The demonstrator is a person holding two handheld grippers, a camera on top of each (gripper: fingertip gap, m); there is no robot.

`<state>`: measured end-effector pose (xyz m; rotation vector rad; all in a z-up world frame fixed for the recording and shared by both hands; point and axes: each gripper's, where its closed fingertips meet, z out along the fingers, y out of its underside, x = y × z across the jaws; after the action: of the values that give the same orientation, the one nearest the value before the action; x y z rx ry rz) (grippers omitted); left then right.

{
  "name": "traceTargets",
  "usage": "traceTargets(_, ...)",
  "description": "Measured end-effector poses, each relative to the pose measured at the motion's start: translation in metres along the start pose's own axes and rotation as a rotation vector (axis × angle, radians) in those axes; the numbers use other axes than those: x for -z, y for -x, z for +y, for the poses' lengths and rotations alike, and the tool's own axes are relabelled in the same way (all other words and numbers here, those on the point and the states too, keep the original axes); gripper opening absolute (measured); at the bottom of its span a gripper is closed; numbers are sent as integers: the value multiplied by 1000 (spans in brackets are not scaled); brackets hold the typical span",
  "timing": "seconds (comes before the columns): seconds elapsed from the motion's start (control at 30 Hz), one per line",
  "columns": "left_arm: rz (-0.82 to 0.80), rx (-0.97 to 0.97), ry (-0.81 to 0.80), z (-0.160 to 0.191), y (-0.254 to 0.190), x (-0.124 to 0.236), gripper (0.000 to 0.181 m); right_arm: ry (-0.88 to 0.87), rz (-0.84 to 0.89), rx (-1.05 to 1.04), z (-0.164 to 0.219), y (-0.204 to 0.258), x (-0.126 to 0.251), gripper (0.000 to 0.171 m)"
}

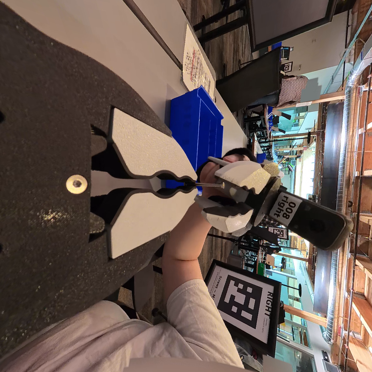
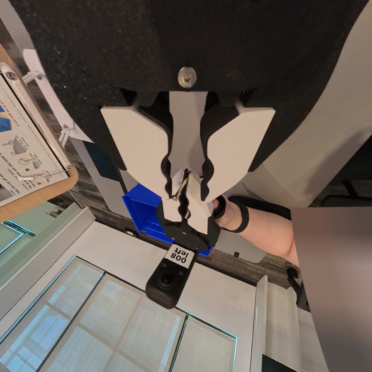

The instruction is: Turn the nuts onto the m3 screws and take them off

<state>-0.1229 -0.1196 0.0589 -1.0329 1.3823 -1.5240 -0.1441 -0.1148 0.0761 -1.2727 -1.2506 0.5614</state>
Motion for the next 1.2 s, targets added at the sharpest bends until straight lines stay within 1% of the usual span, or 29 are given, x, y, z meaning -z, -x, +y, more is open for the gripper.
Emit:
traceTargets(0.07, -9, 4, -8, -2, 3, 2, 2, 7, -3, 7, 0, 0, 3, 24)
traceTargets(0.1, -15, 9, -12, -2, 4, 3, 2, 2, -15, 1, -1, 1, 5, 20)
traceTargets(0.17, -15, 18, -18, -3, 5, 4, 2, -27, -13, -23, -5, -1, 8, 18)
traceTargets(0.27, -3, 5, -10, -2, 2, 2, 2, -41, 3, -71, -4, -6, 4, 24)
traceTargets(0.4, -15, -6, 5, 0, 2, 0, 2, -13, -10, -43, 1, -1, -2, 27)
traceTargets(0.47, -27, 1, 0, -1, 5, 2, 2, 0, 14, -13, 2, -3, 0, 26)
traceTargets(0.53, -35, 15, -9, -3, 8, 5, 2, -6, 7, -37, 2, -4, 2, 21)
traceTargets(0.63, -28, 10, -8, -2, 7, 4, 2, -7, 61, -58, 5, -14, 1, 24)
traceTargets(0.8, -27, 4, 14, 2, 6, 1, 2, -21, 35, -11, 1, -4, -6, 27)
traceTargets(0.87, -39, 10, 12, 2, 8, 2, 2, 7, 45, 4, 4, -5, -5, 30)
traceTargets(0.93, -45, 11, 2, 0, 10, 4, 2, 16, 36, -7, 5, -6, 0, 26)
traceTargets(0.97, -51, 17, -10, -2, 11, 5, 2, 12, 17, -14, 4, -4, 3, 15)
traceTargets(1.0, -47, 23, -21, -4, 11, 6, 2, -4, 21, -22, 1, -6, 6, 15)
traceTargets(1.1, -33, 24, -20, -4, 8, 5, 2, -38, 59, -35, -3, -12, 7, 20)
traceTargets(1.2, -24, 15, -4, -1, 5, 1, 2, -23, 64, -16, -1, -10, 0, 27)
